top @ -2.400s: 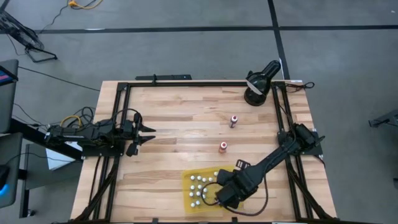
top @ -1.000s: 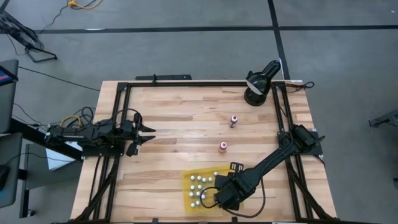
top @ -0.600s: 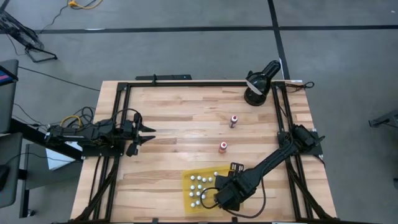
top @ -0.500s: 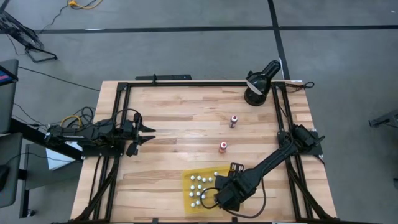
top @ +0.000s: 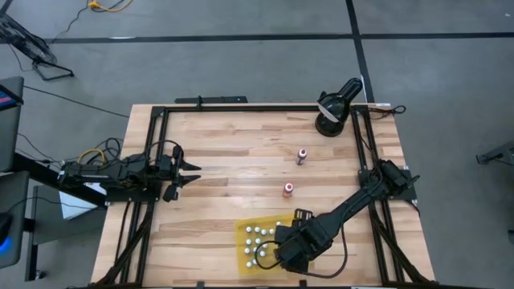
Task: Pick & Place food coloring
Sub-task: Put the big orange food coloring bottle in the yellow bin
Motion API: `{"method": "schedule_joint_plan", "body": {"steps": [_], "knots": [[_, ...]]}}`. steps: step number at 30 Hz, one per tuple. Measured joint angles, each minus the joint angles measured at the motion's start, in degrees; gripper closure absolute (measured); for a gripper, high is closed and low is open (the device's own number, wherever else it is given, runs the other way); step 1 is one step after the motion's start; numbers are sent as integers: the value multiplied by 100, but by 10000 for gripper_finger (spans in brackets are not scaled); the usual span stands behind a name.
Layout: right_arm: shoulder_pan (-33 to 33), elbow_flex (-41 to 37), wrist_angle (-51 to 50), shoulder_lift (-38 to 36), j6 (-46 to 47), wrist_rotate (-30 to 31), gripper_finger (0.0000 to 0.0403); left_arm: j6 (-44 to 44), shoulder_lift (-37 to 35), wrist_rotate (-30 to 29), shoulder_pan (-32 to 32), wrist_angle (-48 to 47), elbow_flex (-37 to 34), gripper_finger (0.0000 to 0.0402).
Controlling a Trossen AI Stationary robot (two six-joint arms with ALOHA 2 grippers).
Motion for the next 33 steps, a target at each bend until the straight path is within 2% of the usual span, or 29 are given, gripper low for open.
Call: {"method": "schedule_joint_plan", "body": {"steps": [8,15,18,25,33], "knots": [[-417,299,-227,-253,-991,138,179,1,0,0,1,-1,0,281],[-806,305,-483,-754,-2735,1105,177,1,0,0,1,-1,0,281],[-1050,289,-591,-898,-3583,1300,177,0,0,0,1,-1,0,281],[-1749,-247,-323,-1146,-4917,1234,173,0,0,1,0,-1,0,281],[-2234,-888,401,-1158,-5395,274,172,1,0,0,1,-1,0,281]]}}
